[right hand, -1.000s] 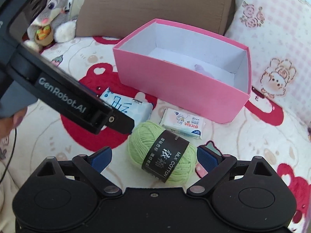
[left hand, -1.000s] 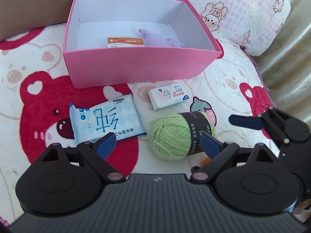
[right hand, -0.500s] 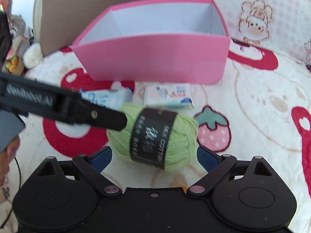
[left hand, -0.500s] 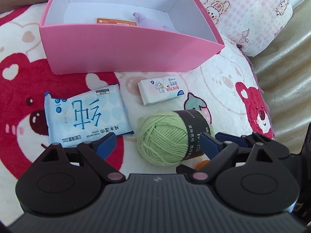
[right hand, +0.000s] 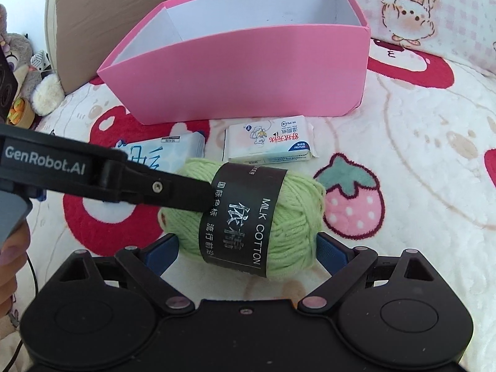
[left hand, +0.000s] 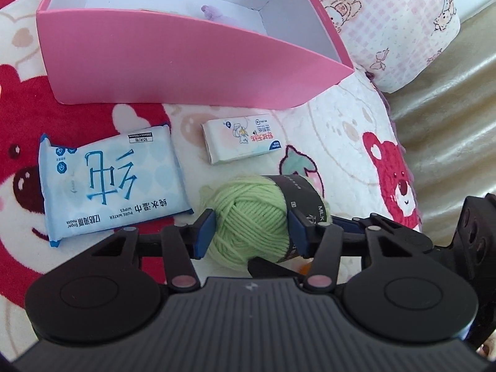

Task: Organize objects
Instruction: 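Close the left gripper on the green yarn ball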

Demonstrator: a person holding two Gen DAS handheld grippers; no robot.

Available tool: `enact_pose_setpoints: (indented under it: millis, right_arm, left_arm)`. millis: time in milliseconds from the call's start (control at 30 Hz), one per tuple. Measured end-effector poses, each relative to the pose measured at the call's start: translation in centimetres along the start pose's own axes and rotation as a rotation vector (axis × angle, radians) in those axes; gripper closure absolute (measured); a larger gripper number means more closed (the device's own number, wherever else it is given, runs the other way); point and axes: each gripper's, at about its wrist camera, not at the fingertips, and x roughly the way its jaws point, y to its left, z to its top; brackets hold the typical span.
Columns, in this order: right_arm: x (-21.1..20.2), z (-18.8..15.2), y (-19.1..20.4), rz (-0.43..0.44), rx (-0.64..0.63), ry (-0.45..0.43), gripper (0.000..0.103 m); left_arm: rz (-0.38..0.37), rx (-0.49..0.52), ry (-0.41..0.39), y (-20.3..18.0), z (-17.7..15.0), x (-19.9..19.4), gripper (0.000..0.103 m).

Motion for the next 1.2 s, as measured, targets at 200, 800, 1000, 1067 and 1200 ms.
enact_pose_setpoints:
  millis: [200,800,1000,1067,1200]
  right_arm:
    - [0.8,0.0,-0.1,-0.008,0.003,0.03,0.012]
    - [0.5,-0.3,0.3,-0.02,-0.022,0.028,0.027]
    - [-0.2,-0.4,0.5,-0.019,-0.029,0.009,0.029]
    - [-0.5,-0.4,0.4,-0.016,-0.028,0.0,0.029]
    - [-1.0,-0.3,0.5,0.0,-0.03,-0.019,0.029]
  left_arm:
    - [0.009,-0.037,0.023,0.4,-0.1,1.1,0.052]
    - [-0.038,-0.085,0.008,0.8,-0.6,0.6,0.054]
    - [-0.063,-0.052,-0.029,0.0,-1.4,-0.2,0.053]
    - [-0.068,-0.045,-0.039,-0.2,-1.5,-0.5,0.055]
    - [-0.076,-0.036,-0.054,-0.6,-1.5,-1.7,0.054]
